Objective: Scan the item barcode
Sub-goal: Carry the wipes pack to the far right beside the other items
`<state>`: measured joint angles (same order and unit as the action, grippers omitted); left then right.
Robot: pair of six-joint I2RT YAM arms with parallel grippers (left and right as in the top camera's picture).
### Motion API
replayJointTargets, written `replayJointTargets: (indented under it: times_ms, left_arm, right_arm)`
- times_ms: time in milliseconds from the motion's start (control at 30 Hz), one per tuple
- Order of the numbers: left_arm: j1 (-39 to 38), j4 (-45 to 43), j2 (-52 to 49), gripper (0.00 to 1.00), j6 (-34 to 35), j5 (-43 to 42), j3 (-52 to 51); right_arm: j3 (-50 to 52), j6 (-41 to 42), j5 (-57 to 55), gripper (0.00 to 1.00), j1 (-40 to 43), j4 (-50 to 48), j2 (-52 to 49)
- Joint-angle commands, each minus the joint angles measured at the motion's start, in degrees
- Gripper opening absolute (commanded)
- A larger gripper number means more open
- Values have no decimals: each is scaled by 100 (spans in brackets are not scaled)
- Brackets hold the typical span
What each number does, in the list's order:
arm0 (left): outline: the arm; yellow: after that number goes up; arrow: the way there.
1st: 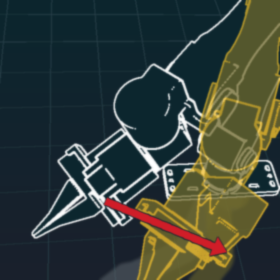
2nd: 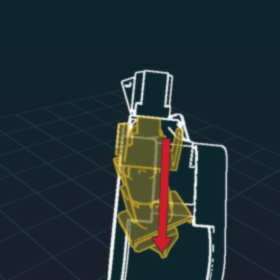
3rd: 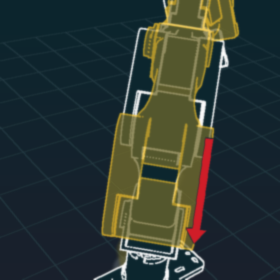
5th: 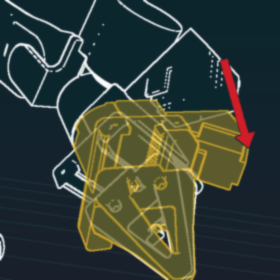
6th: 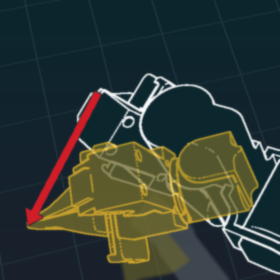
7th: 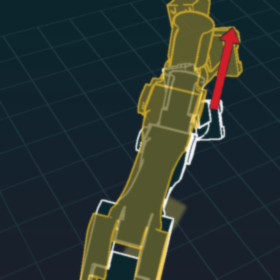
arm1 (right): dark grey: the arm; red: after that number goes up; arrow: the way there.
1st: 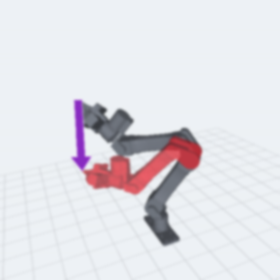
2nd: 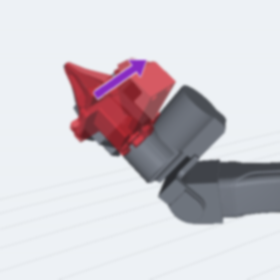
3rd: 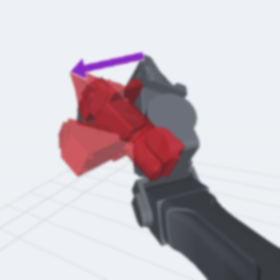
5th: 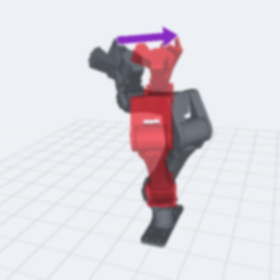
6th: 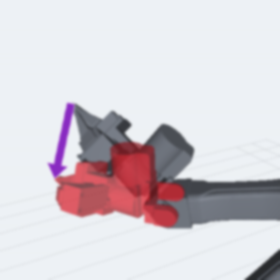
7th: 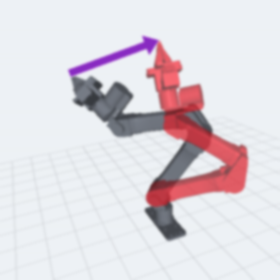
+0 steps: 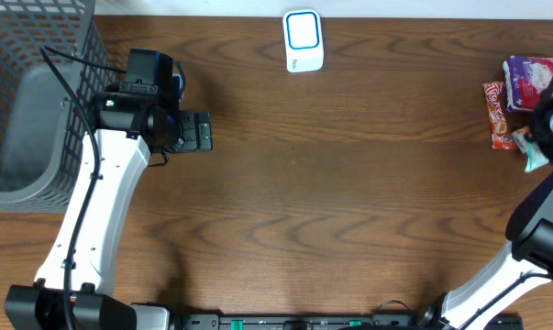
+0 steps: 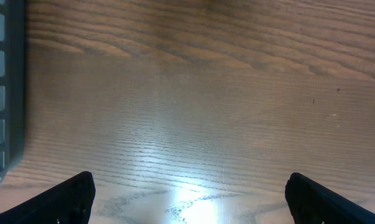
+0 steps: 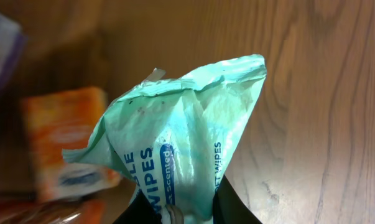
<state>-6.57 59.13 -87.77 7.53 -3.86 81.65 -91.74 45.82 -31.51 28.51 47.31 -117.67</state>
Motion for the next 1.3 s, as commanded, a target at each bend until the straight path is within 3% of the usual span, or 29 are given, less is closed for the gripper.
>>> replayJointTargets:
  times_ms: [0, 367, 567, 1067, 1267]
  left_arm:
    - [7, 20, -22, 98, 48, 94, -15]
    - [7, 17, -22, 98, 48, 92, -15]
    - [7, 20, -22, 98, 46, 92, -15]
    - [7, 20, -22, 98, 46, 92, -15]
    - [7, 17, -22, 98, 46, 92, -15]
  right_arm:
    - [389, 85, -68, 1, 269, -219, -13]
    - [1217, -59, 1010, 1, 492, -1484, -24]
    - [1351, 518, 1088, 1, 483, -1561, -44]
    - [1370, 468, 1585, 1, 472, -1895, -411]
    - [1318, 13, 2345, 4, 450, -2441, -420]
